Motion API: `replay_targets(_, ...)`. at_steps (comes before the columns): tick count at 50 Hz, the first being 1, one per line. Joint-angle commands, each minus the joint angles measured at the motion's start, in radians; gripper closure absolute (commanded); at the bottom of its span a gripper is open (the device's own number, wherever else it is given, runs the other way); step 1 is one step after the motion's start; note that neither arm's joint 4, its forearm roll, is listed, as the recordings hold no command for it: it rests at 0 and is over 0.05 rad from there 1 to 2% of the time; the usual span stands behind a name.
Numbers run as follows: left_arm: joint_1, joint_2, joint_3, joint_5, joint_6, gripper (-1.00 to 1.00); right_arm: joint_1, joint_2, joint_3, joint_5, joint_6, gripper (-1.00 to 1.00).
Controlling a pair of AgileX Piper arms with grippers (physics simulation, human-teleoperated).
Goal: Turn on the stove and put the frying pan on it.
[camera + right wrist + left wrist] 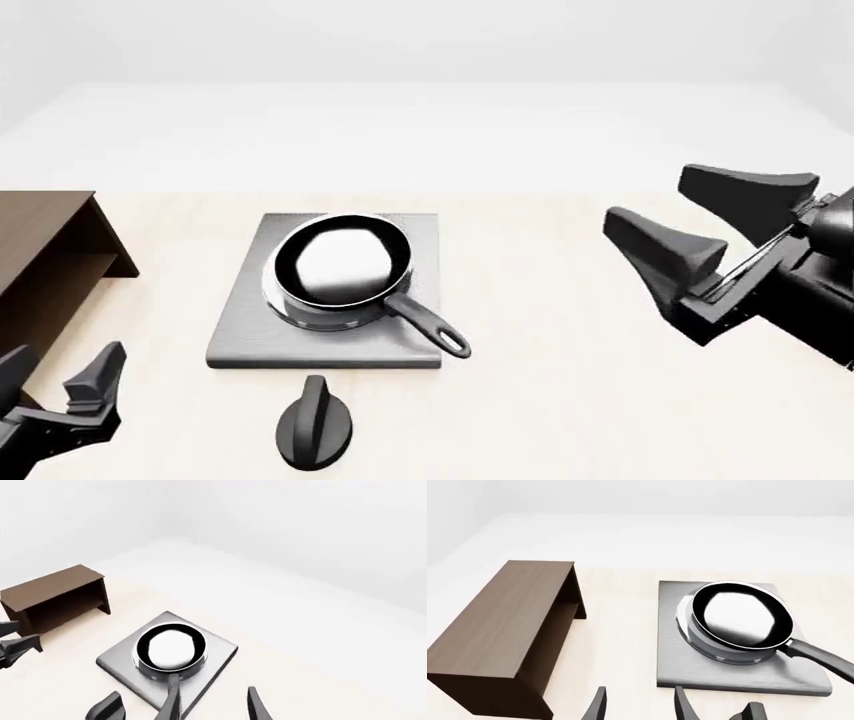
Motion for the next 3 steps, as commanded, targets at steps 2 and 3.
replay_targets(2, -0.002, -0.086, 0.184, -0.165, 0.0, -1.0, -0.2, -0.536, 0.443, -0.032, -0.039, -1.0)
replay_targets(3, -0.001, -0.096, 0.184, -0.156, 0.001, -1.0, -0.211, -0.606, 0.503, -0.022, -0.063, -1.0)
